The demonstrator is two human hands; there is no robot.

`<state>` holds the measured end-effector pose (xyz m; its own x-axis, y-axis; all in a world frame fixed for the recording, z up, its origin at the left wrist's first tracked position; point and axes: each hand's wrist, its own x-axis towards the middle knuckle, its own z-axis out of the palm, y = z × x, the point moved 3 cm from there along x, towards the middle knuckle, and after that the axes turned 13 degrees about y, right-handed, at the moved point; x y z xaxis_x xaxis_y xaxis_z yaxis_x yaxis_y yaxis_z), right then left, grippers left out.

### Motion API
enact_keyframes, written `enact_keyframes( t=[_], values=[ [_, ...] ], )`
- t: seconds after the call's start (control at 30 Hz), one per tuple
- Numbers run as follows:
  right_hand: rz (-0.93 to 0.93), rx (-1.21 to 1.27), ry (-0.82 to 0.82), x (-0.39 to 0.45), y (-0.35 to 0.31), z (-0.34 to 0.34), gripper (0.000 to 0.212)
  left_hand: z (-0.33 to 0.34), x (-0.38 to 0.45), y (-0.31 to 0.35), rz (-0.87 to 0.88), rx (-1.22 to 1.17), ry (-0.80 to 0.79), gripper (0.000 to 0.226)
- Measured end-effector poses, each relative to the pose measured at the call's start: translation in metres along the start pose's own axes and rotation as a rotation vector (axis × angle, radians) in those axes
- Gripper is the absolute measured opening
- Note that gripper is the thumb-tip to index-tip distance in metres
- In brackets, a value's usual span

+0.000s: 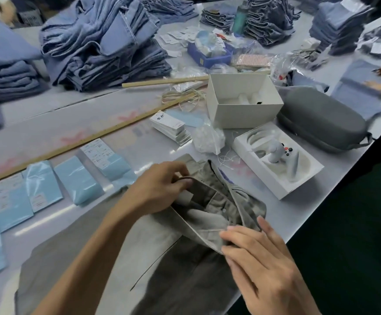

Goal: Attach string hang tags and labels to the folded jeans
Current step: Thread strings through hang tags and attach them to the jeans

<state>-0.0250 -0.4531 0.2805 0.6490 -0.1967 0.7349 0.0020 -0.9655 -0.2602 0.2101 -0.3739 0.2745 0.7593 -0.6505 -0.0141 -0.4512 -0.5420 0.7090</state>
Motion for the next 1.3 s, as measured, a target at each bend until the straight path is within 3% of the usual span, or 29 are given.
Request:
enact_keyframes(
  t=[0.2, 0.27, 0.4, 0.47, 0.57, 0.63, 0.83, 0.97, 1.3],
  values=[
    [0.064, -0.004, -0.014, 0.019, -0.006, 0.012, 0.015, -0.01, -0.011, -0.009, -0.159, -0.37, -0.051, 0.009],
    [0.081, -0.024, -0.09, 0.037, -0.006, 0.025, 0.017, -0.011, -0.013, -0.01, -0.19, -0.42, -0.033, 0.012],
    [0.094, -0.065, -0.226, 0.067, -0.006, 0.054, 0.04, -0.018, -0.02, -0.013, -0.215, -0.455, -0.011, 0.018],
    [0.082, -0.048, -0.243, 0.073, -0.008, 0.066, 0.034, -0.021, -0.024, -0.015, -0.224, -0.49, -0.006, 0.019],
    [0.028, 0.033, -0.114, 0.066, -0.009, 0.073, 0.009, -0.024, -0.029, -0.017, -0.218, -0.504, 0.034, 0.02],
    [-0.002, 0.083, -0.013, 0.055, -0.01, 0.073, 0.004, -0.026, -0.033, -0.018, -0.221, -0.575, 0.05, 0.019],
    [-0.047, 0.247, 0.109, 0.03, -0.006, 0.074, 0.004, -0.022, -0.042, -0.018, -0.241, -0.704, 0.092, 0.019],
    [-0.069, 0.327, 0.129, 0.024, -0.002, 0.077, 0.017, -0.022, -0.044, -0.018, -0.256, -0.742, 0.121, 0.009],
    [-0.09, 0.342, 0.182, 0.017, 0.0, 0.081, 0.026, -0.022, -0.048, -0.018, -0.268, -0.731, 0.106, 0.011]
  ],
)
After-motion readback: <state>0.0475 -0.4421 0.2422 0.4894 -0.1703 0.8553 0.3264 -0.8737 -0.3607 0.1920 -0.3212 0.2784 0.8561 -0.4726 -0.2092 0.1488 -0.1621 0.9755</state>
